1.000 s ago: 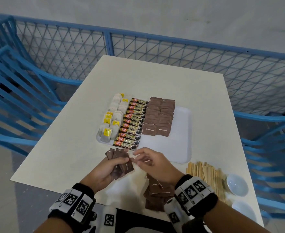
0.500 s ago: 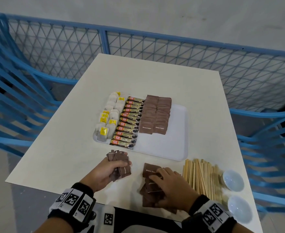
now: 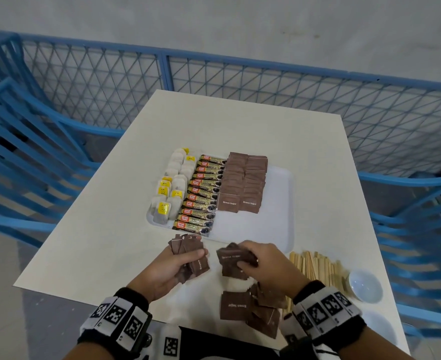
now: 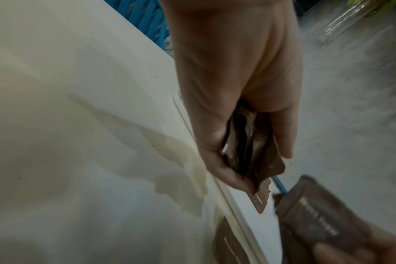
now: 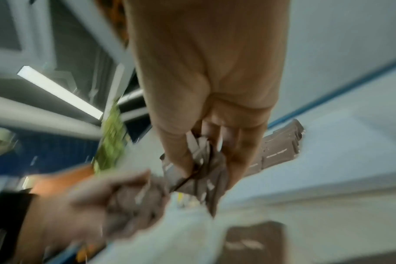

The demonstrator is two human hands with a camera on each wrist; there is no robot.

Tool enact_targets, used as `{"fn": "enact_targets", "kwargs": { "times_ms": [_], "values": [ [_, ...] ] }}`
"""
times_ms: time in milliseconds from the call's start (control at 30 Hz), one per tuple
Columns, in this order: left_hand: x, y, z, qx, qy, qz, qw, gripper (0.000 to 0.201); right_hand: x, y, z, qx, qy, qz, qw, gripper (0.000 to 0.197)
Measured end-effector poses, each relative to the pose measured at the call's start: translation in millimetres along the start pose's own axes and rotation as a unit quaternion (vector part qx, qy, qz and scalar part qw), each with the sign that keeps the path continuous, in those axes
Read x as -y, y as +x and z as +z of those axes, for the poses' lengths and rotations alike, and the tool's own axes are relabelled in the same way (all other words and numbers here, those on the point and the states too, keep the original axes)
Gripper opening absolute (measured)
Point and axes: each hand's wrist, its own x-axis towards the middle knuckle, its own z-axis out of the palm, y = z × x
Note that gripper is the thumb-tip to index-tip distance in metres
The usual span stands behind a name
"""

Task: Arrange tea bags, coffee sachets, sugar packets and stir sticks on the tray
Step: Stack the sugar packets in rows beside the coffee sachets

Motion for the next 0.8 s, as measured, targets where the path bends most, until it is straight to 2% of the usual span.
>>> {"fn": "enact_targets", "kwargs": {
  "times_ms": [100, 167, 233, 333, 500, 633, 733, 800],
  "values": [
    [-0.9, -1.0, 2.0, 0.030, -0.027, 0.037, 0.999, 0.034, 12.0, 10.1, -8.5, 0.033, 0.154, 0.024, 0.987, 0.029],
    [-1.4, -1.0, 3.0, 0.066, -0.038, 0.058, 0.995, 0.055, 18.4, 16.6, -9.0, 0.059, 0.218, 0.029, 0.974, 0.031],
    [-2.9, -1.0, 4.9, 0.086, -0.041, 0.071, 0.993, 0.065, 25.6, 21.6, -7.2, 0.074, 0.253, 0.028, 0.964, 0.031],
    [-5.9, 1.3, 6.4, 0.096, -0.046, 0.083, 0.991, 0.071, 33.7, 29.5, -2.1, 0.062, 0.264, 0.017, 0.962, 0.039],
    [-12.0, -0.1, 12.0, 0.108, -0.047, 0.078, 0.990, 0.071, 40.5, 39.2, 4.0, 0.041, 0.172, -0.009, 0.984, 0.054],
    [-16.5, -1.1, 11.6, 0.113, -0.087, 0.060, 0.988, 0.064, 45.8, 41.0, 12.2, 0.050, 0.181, 0.019, 0.982, 0.068],
    [-19.0, -0.4, 5.3, 0.116, -0.110, 0.049, 0.986, 0.081, 47.7, 43.3, 14.0, 0.060, 0.212, 0.024, 0.975, 0.071],
    [-20.3, -0.2, 0.8, 0.130, -0.117, 0.050, 0.983, 0.081, 51.1, 44.2, 12.1, 0.063, 0.235, 0.028, 0.970, 0.077]
  ]
}}
